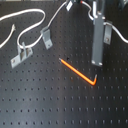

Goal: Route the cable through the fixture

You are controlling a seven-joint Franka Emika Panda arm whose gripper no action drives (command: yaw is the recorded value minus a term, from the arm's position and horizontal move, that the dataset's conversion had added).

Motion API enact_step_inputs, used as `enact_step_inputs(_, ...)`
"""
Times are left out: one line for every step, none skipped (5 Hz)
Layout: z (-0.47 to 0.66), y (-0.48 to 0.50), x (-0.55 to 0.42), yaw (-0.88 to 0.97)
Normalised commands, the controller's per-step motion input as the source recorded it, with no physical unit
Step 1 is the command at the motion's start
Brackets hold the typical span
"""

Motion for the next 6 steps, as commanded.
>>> enact_step_inputs(0.0,0.06,-0.23,0.2)
enact_step_inputs(-0.01,0.432,0.019,0.0)
enact_step_inputs(0.1,0.448,0.132,0.0)
enact_step_inputs(0.18,0.351,0.301,0.12)
enact_step_inputs(0.04,0.0,-0.001,0.0)
enact_step_inputs(0.21,0.077,0.31,0.0)
